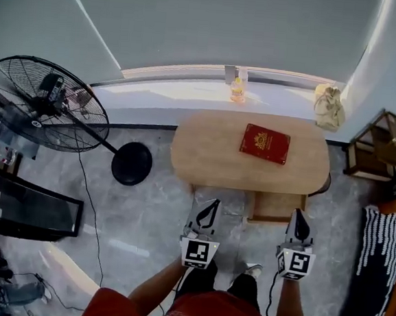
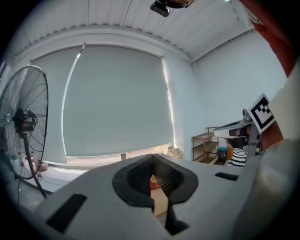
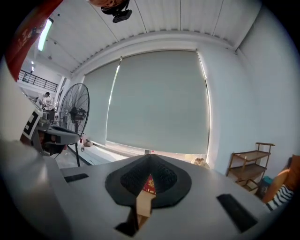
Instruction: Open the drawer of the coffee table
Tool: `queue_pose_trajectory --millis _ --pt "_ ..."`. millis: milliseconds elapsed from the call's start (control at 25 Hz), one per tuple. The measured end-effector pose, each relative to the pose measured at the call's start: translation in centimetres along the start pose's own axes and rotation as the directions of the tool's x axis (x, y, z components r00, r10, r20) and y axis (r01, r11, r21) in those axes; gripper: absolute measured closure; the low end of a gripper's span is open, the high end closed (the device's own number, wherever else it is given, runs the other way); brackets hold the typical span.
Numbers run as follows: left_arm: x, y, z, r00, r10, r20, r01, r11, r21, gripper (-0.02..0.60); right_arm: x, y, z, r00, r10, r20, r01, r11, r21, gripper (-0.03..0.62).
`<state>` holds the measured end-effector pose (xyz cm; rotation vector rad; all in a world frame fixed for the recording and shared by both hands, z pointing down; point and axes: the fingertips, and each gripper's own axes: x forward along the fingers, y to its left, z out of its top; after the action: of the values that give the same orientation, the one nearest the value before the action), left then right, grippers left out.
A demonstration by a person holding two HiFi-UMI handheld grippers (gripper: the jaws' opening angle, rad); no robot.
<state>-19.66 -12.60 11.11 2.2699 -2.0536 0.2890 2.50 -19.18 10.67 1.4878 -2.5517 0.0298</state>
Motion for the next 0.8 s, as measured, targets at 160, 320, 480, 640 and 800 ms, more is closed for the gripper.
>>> queue_pose_trajectory --millis 160,320,480,640,800 --pt "-1.4 2.8 5.2 0.998 0.044 0.044 -0.043 0.999 -0.018 0.574 0.0 0.8 4.6 0.999 -0.009 0.036 0.010 1.000 -0.004 0.597" --pt "-2.7 4.5 9.6 0.992 0.064 0.110 -0.067 0.997 0.023 0.574 0.4 1.0 9.3 0.995 -0.022 0.095 0.022 1.000 0.008 0.597" --pt "-4.4 5.4 13.0 0.978 0.072 0.194 -0.088 0.993 0.076 0.574 0.2 2.1 13.7 0.991 -0.006 0.131 0.005 1.000 0.010 0.597" --pt "-5.7 6.6 15.1 0.949 0.095 0.301 -0.130 0.987 0.099 0.574 -0.1 3.2 15.8 0.981 0.004 0.194 -0.005 1.000 0.001 0.597" --pt "-5.4 7.6 15.2 0.944 0.095 0.316 -0.140 0.982 0.124 0.574 0.6 4.0 15.5 0.981 0.020 0.194 -0.020 1.000 -0.003 0.597"
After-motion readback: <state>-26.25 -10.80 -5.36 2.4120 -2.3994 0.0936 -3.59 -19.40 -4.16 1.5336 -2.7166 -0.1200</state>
